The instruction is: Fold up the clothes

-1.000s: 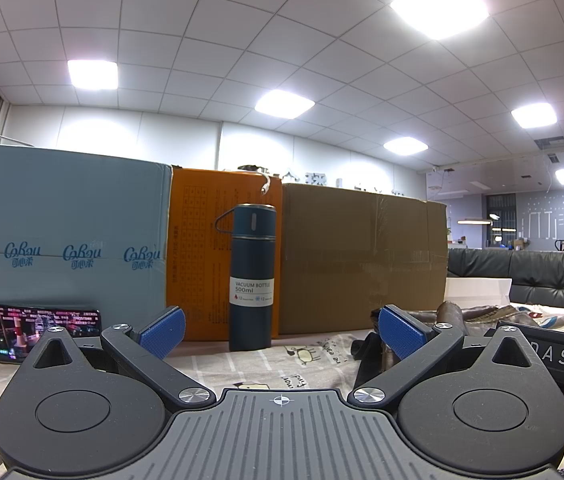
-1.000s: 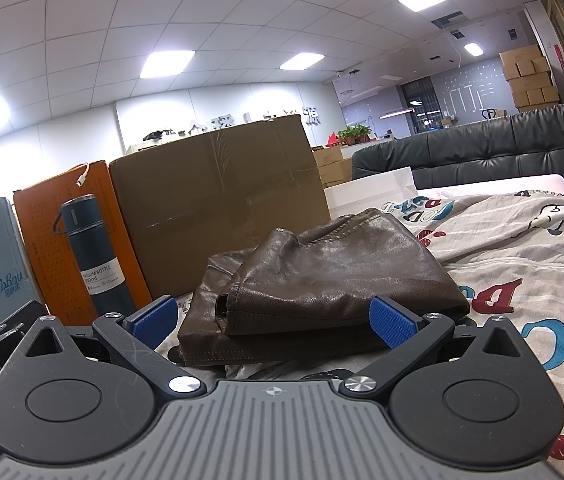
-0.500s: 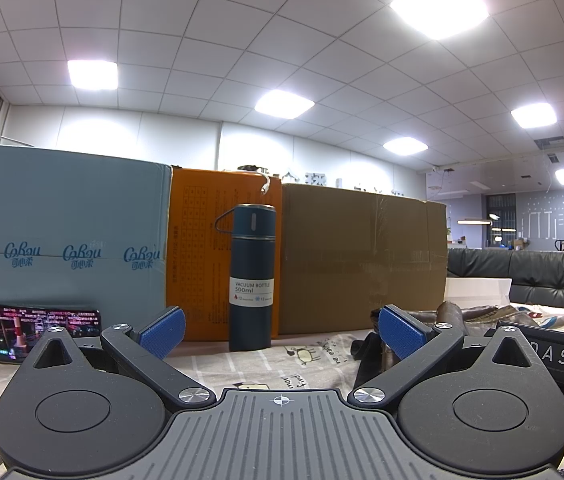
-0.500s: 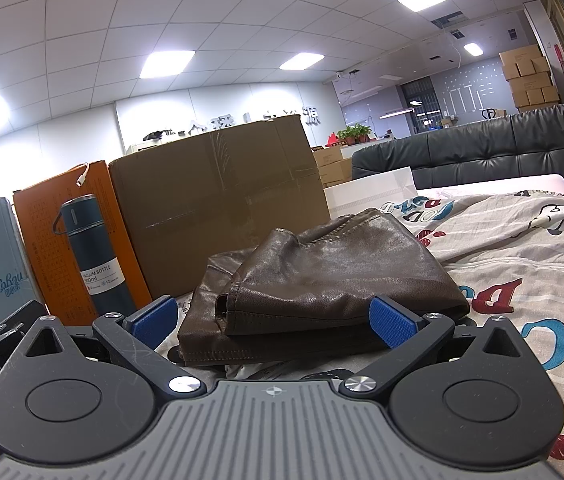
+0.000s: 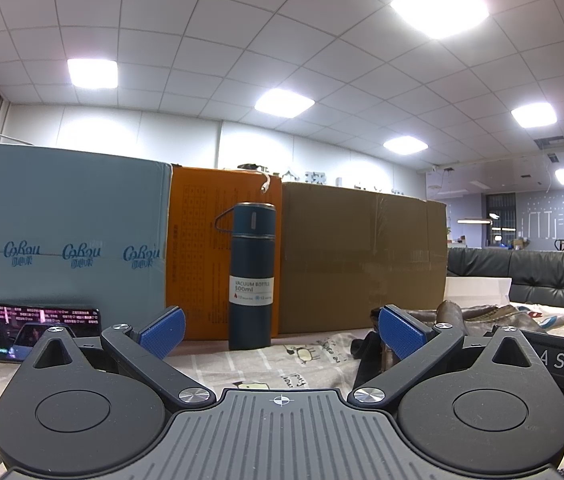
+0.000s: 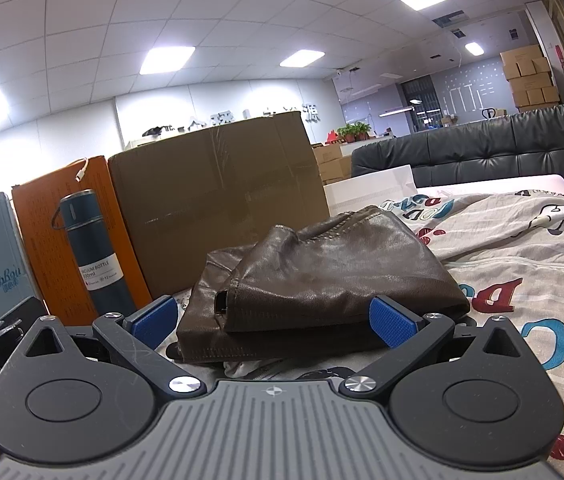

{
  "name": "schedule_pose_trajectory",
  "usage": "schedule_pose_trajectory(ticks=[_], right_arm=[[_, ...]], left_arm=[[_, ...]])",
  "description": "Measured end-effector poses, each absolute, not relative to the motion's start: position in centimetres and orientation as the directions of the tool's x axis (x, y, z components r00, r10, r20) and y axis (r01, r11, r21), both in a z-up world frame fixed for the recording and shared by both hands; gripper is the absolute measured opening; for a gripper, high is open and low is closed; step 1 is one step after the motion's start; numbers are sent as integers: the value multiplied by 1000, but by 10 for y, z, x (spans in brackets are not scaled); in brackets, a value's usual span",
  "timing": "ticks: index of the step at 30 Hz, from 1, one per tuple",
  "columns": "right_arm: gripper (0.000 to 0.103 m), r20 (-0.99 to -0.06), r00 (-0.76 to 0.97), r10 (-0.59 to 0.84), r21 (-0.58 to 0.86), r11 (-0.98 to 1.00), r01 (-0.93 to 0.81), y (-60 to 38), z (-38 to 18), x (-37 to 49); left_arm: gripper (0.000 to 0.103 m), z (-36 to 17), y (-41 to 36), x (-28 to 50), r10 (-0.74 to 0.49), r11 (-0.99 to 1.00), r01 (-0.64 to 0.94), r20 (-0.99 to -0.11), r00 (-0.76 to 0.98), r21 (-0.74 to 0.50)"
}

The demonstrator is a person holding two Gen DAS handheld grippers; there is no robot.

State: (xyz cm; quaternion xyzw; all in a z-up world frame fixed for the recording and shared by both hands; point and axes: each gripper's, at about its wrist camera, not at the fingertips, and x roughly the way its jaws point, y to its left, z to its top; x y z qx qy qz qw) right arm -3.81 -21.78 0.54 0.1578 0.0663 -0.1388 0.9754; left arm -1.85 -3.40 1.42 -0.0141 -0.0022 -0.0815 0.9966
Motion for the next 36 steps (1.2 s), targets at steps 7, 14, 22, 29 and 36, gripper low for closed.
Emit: schedule_pose_trajectory(ticks=[7,14,22,29,36], right_arm=[[103,-185,950,-250,268,917,294,-215,5,-35],[103,-194,946,-258,256,918,303,-214,5,-33],[103,-213,940,-266,242,918,314,-213,5,-29],[103,-224,938,-266,236,919,317,-213,4,-27],[103,-230,936,-266,233,919,319,-213,4,-26]], left_arm=[[103,14,-34,-19,-161,987,162,8,987,-26],[103,14,-35,-20,-161,987,162,13,987,-23],[103,14,-34,-19,-159,987,159,10,987,-27],[103,14,-33,-20,-158,987,159,8,987,-29],[103,14,-32,-20,-158,987,158,7,987,-30]])
